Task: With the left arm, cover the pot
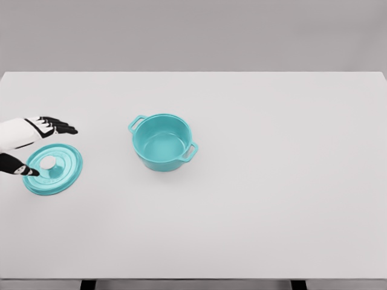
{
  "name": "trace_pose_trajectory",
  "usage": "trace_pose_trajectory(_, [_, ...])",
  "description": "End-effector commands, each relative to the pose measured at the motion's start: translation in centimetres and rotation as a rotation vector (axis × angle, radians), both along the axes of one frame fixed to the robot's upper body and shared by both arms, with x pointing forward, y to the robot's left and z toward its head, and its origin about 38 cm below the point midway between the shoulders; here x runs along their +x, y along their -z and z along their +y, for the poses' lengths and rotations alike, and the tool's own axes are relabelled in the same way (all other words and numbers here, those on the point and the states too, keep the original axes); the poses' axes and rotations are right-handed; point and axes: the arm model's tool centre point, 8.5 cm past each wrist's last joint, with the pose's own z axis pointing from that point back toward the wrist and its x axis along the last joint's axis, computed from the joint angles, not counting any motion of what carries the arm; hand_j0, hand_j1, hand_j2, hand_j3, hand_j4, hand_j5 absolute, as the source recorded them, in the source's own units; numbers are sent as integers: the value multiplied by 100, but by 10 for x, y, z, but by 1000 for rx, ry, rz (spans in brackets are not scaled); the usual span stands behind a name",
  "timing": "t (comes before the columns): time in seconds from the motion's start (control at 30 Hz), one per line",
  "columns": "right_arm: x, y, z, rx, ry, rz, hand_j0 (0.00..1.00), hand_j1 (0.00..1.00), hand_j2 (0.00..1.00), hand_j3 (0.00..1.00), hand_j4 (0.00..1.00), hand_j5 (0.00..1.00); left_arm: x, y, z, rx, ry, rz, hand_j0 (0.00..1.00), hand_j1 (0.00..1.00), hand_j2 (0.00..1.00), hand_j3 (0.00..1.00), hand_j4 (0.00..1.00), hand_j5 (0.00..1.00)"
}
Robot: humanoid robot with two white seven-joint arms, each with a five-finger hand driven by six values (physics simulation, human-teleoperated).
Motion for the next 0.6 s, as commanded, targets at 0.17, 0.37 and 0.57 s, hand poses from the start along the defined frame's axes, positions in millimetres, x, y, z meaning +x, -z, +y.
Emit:
trace_pose_trajectory(0.17, [0,0,0,1,0,1,100,100,100,100,100,100,2,21,9,29,-39,41,92,92,92,92,92,92])
trace_pose_trajectory(0.37, [0,0,0,0,0,0,100,100,100,100,100,100,8,33,6,50,-53,34,91,91,91,91,91,91])
trace_pose_trajectory(0.57, [1,0,0,0,0,-2,100,100,100,100,100,100,13,40,4,73,-62,25,88,88,88,88,88,88])
